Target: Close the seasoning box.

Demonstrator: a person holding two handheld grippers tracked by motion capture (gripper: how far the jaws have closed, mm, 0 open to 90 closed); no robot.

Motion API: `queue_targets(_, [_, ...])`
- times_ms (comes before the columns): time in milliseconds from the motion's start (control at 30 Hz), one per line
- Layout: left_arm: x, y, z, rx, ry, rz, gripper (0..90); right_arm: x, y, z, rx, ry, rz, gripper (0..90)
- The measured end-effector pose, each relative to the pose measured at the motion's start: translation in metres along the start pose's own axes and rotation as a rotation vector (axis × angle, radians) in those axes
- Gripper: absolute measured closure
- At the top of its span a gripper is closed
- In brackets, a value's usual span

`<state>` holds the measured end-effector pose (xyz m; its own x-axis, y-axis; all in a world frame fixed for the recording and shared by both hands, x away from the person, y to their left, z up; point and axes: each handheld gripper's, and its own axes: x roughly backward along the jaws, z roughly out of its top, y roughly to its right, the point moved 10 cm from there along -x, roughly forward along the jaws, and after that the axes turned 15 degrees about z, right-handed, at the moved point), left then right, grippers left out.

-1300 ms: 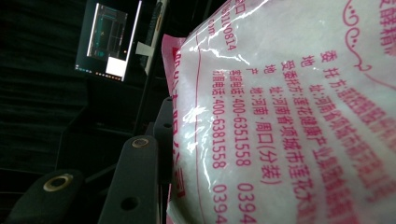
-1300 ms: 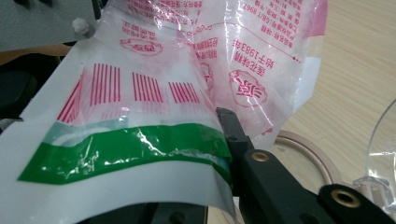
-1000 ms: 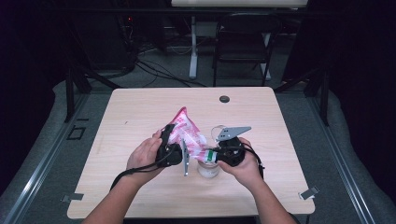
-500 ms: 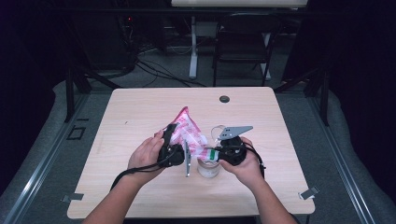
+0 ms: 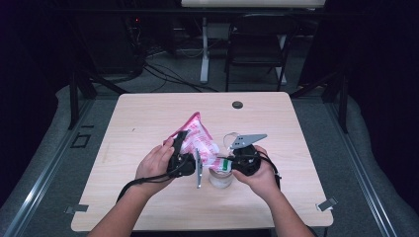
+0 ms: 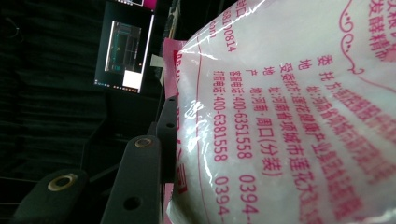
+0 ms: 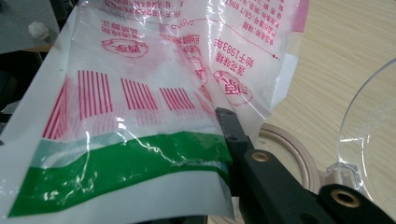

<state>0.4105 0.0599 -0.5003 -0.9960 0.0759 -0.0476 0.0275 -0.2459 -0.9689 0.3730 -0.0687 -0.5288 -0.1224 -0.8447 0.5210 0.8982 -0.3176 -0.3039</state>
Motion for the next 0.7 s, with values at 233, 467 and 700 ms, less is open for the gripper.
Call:
queue_targets(233, [0.0006, -0.0013, 0.001, 0.001, 0.002, 0.01, 63.7, -0.0008, 0.0003, -0.0013, 0.0, -0.001, 0.002, 90.0])
queue_targets(467, [0.0007, -0.002, 0.0018, 0.001, 0.006, 0.013, 63.8, -0.0004, 0.0004, -0.0016, -0.001, -0.001, 0.001, 90.0])
queue_targets(700, [0.0022, -0.0034, 0.0028, -0.003, 0.013, 0.027, 63.9, -0.0007, 0.0005, -0.0021, -0.003, -0.002, 0.003, 90.0])
